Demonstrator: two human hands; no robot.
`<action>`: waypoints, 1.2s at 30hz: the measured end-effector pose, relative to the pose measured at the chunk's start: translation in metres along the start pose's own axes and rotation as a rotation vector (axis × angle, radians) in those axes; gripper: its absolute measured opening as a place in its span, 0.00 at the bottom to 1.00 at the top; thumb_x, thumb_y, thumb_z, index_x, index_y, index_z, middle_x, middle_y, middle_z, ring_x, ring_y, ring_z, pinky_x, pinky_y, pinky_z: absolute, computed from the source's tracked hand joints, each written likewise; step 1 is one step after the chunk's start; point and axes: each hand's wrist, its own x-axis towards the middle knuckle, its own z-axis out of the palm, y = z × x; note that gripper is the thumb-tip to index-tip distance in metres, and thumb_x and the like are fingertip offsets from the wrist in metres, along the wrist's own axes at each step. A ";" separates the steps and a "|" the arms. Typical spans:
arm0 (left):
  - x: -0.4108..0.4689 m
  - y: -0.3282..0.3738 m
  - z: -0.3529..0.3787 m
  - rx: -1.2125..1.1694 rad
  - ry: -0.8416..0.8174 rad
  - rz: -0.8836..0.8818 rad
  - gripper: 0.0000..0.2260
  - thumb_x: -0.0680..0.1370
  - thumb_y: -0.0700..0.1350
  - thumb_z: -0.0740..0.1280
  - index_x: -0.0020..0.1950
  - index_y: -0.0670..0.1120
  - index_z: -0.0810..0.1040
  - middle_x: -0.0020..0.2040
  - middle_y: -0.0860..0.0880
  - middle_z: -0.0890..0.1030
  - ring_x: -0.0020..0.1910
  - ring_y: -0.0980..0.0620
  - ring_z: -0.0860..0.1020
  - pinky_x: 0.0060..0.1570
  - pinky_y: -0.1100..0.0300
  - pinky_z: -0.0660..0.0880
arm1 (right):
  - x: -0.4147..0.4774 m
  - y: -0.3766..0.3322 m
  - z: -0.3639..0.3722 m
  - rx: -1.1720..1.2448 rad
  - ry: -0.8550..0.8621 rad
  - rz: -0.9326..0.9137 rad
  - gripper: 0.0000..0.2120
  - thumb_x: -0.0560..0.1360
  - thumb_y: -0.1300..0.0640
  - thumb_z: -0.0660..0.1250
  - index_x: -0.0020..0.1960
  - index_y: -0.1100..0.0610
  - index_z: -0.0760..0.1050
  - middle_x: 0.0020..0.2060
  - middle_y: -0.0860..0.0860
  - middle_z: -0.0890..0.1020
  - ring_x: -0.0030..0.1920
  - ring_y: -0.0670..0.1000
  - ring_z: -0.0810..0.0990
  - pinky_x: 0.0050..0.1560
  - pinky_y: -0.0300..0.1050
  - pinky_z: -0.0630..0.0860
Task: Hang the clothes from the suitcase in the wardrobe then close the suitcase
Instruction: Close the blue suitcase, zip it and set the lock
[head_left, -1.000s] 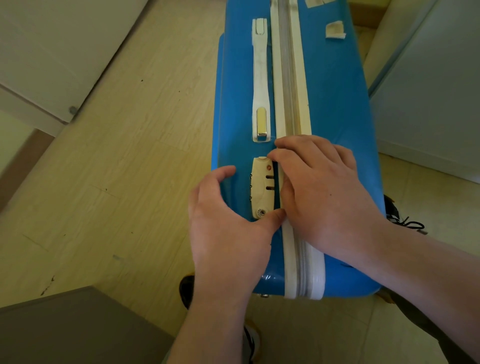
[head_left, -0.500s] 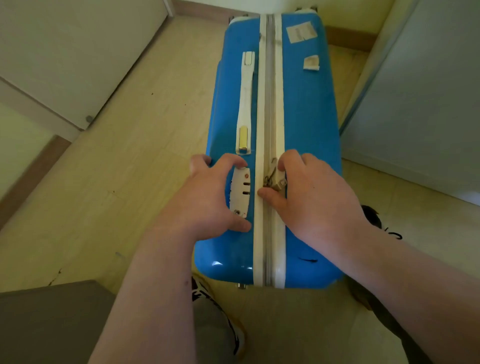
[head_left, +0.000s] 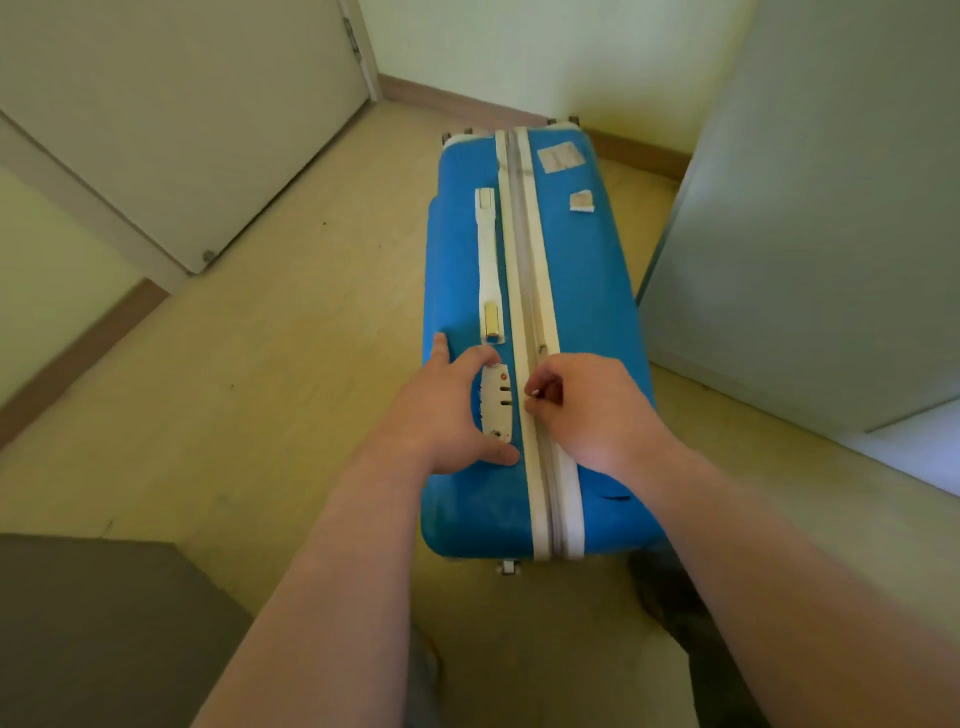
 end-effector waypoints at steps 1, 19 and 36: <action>-0.001 0.003 0.004 0.001 0.003 -0.005 0.45 0.61 0.60 0.83 0.72 0.64 0.62 0.83 0.46 0.45 0.68 0.42 0.74 0.59 0.54 0.72 | -0.003 0.003 -0.004 -0.007 -0.016 -0.008 0.06 0.79 0.54 0.68 0.54 0.50 0.82 0.43 0.43 0.81 0.47 0.46 0.79 0.52 0.47 0.79; -0.007 -0.009 0.011 -0.236 0.087 0.040 0.39 0.58 0.57 0.84 0.63 0.68 0.68 0.82 0.49 0.49 0.78 0.47 0.61 0.66 0.56 0.67 | -0.006 0.013 0.003 -0.082 0.087 -0.184 0.12 0.81 0.47 0.65 0.61 0.49 0.82 0.61 0.48 0.73 0.57 0.49 0.76 0.58 0.44 0.74; -0.003 -0.007 0.011 -0.212 0.090 0.064 0.40 0.59 0.56 0.84 0.65 0.66 0.68 0.83 0.49 0.45 0.78 0.46 0.61 0.67 0.55 0.67 | 0.006 0.006 0.015 -0.135 0.173 -0.256 0.09 0.80 0.54 0.68 0.55 0.49 0.86 0.56 0.43 0.83 0.58 0.50 0.73 0.60 0.43 0.68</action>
